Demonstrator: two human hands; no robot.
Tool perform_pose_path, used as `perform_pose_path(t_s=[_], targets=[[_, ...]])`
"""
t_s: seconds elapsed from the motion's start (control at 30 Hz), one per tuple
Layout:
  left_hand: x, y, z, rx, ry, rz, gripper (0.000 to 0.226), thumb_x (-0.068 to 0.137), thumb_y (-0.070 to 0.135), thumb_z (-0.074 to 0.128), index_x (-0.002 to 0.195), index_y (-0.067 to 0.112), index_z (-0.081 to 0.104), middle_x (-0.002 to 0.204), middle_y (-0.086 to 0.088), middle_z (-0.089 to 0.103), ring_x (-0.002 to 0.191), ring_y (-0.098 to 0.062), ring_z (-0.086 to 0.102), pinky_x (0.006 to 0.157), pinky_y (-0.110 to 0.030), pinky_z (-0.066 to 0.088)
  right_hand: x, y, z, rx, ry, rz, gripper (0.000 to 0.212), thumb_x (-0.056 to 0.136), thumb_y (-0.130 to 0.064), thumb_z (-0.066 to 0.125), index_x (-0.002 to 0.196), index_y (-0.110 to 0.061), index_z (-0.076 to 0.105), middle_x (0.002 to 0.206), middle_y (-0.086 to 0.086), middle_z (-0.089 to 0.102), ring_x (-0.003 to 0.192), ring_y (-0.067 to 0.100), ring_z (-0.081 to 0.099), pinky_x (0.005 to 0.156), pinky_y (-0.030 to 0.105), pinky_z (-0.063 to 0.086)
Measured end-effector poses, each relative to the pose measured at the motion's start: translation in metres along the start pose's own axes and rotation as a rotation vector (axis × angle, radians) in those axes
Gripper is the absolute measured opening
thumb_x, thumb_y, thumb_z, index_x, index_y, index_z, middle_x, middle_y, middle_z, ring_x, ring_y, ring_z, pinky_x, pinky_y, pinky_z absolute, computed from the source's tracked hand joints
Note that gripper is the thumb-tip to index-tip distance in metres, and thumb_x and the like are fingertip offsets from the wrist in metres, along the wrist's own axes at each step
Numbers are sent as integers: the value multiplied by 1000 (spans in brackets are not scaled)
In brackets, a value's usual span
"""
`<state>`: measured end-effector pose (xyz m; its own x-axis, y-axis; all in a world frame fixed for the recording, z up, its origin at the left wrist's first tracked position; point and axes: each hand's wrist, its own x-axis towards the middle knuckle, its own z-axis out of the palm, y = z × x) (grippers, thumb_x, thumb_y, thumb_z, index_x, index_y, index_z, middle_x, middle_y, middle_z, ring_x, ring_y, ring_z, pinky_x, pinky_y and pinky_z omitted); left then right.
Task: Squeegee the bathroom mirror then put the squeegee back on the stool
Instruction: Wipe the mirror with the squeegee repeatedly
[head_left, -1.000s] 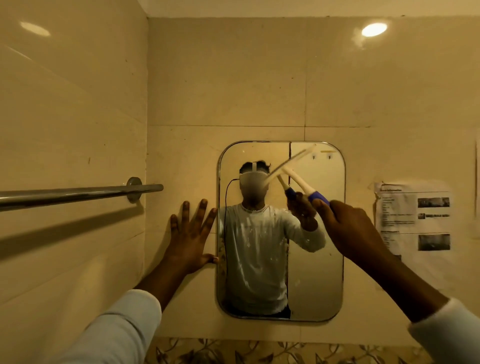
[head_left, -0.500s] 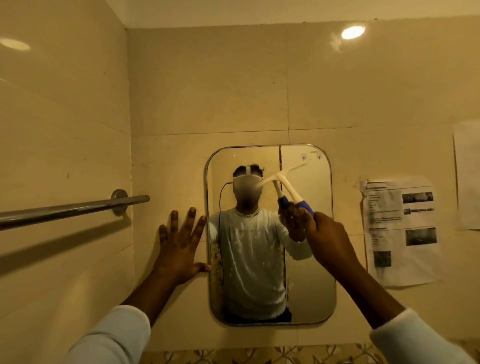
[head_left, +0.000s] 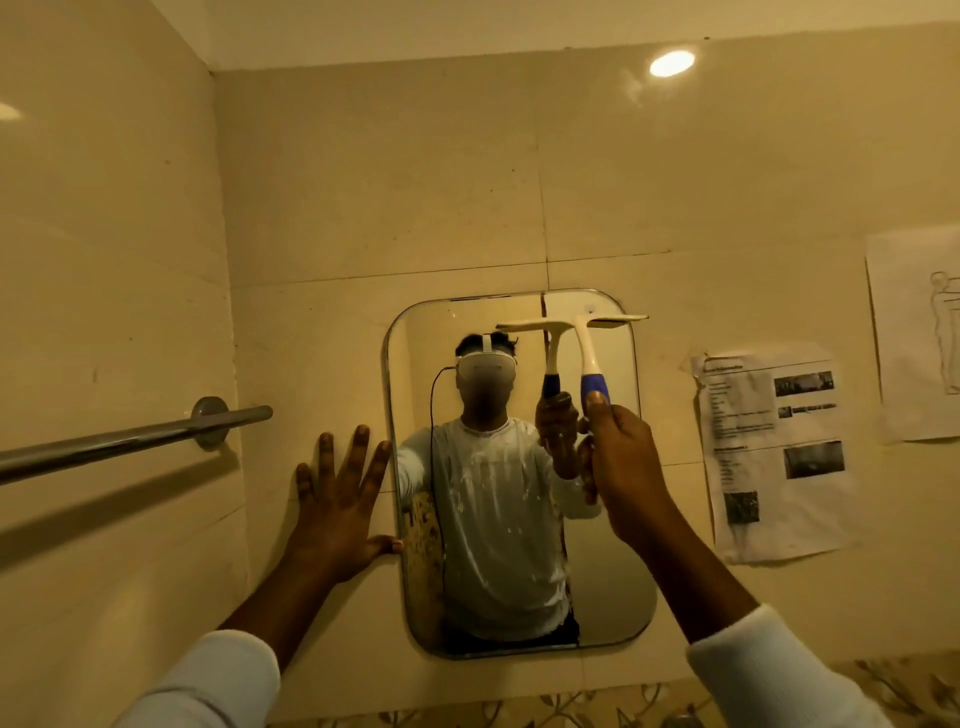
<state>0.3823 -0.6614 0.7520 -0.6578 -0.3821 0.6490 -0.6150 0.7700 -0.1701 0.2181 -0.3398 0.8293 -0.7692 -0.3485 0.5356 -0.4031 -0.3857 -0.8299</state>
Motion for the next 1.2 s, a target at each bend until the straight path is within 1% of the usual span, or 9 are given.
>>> perform_pose_path(t_s=[0.1, 0.2, 0.37, 0.57, 0.63, 0.77, 0.93, 1.1, 1.2], targets=[[0, 0, 0, -4, 11, 10, 150, 60, 91, 72, 168, 27, -10, 176, -9, -22, 156, -49, -26, 119, -80, 6, -6, 6, 9, 105, -22, 67, 31, 105, -45, 41, 102, -21, 60, 76, 1, 61, 52, 12, 52, 45, 25, 45], [2, 0, 1, -1, 7, 12, 151, 60, 92, 72, 169, 27, -10, 176, -10, -20, 157, -50, -24, 118, -80, 7, -19, 27, 12, 146, -36, 120, 36, 104, -46, 41, 102, -16, 61, 70, 3, 58, 47, 10, 50, 43, 25, 45], [2, -1, 1, 8, -3, 6, 150, 62, 91, 72, 167, 28, -15, 175, -9, -24, 155, -49, -29, 118, -79, 4, -50, 64, 25, 153, -14, 230, 42, 102, -49, 43, 101, -11, 59, 69, 4, 56, 50, 14, 51, 45, 28, 45], [1, -1, 1, -1, -10, 8, 151, 61, 90, 73, 167, 29, -15, 175, -8, -25, 155, -49, -29, 118, -79, 3, -97, 101, 36, 147, -82, 376, 49, 100, -52, 44, 105, -6, 59, 74, 9, 54, 54, 16, 50, 46, 27, 43], [1, -1, 2, -7, -9, 11, 151, 61, 90, 73, 167, 28, -14, 175, -9, -24, 155, -48, -29, 118, -80, 3, -96, 91, 34, 192, -53, 336, 47, 100, -50, 44, 103, -5, 59, 71, 7, 54, 52, 15, 49, 44, 26, 42], [2, 0, 0, -8, -23, 5, 151, 61, 90, 73, 168, 28, -13, 175, -9, -23, 156, -49, -28, 118, -80, 4, -64, 45, 28, 242, 70, 155, 38, 103, -46, 42, 100, -12, 61, 66, 0, 56, 50, 12, 52, 44, 24, 44], [1, 1, -1, -5, -32, -2, 150, 63, 89, 73, 167, 29, -16, 174, -8, -28, 154, -48, -32, 119, -78, 0, -22, 8, 33, 290, 110, 99, 34, 104, -46, 42, 99, -18, 61, 60, -4, 55, 45, 10, 48, 42, 25, 43], [2, 0, 0, -13, -25, 2, 150, 61, 89, 74, 168, 29, -13, 175, -8, -24, 156, -49, -28, 118, -78, 2, -12, 20, 36, 274, 146, 121, 38, 103, -48, 42, 104, -16, 62, 60, -4, 56, 46, 10, 48, 42, 26, 43], [2, -1, 1, -12, -8, 5, 150, 62, 89, 74, 168, 29, -13, 175, -8, -24, 156, -49, -29, 119, -79, 2, -27, 48, 38, 201, 168, 123, 41, 102, -51, 40, 105, -17, 62, 72, -1, 62, 57, 15, 54, 49, 30, 46]])
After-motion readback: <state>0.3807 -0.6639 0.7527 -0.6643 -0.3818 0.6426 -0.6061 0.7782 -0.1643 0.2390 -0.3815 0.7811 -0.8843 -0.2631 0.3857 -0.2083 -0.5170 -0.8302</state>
